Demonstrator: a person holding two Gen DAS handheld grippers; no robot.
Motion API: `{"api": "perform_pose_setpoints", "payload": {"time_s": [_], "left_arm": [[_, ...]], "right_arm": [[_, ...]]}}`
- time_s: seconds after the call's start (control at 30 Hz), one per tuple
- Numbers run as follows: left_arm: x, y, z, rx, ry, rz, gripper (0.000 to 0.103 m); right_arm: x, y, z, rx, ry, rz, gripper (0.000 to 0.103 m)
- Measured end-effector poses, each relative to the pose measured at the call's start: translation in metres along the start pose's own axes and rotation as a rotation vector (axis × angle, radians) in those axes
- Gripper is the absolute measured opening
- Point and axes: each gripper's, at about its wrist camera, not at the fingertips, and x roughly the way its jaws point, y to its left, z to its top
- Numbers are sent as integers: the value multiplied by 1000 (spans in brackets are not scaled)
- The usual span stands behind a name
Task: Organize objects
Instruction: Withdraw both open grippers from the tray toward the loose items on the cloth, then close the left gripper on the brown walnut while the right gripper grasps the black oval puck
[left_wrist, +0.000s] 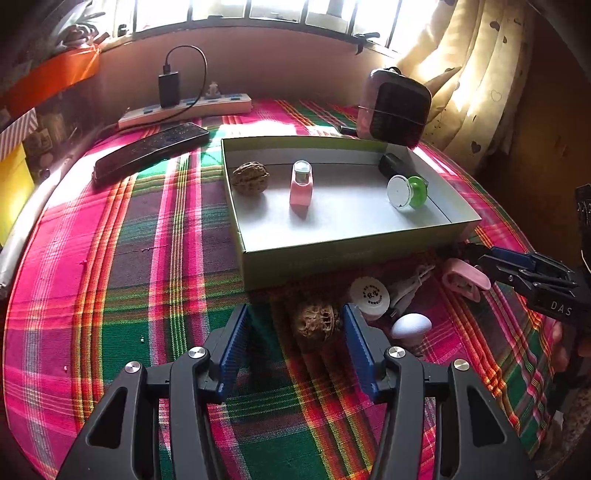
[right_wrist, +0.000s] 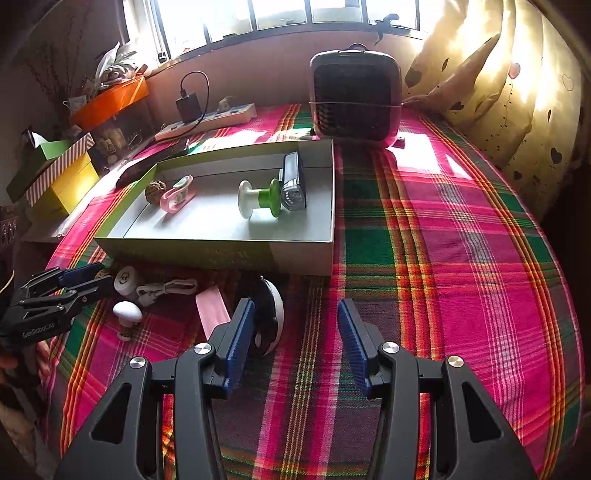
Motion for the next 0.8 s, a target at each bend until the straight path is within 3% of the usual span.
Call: {"api": "perform_pose_setpoints", "payload": {"time_s": [0.8], "left_arm": [[0, 0, 1, 0, -2, 0, 51]], "right_arm": [[7, 9, 2, 13, 6, 68, 48]]}}
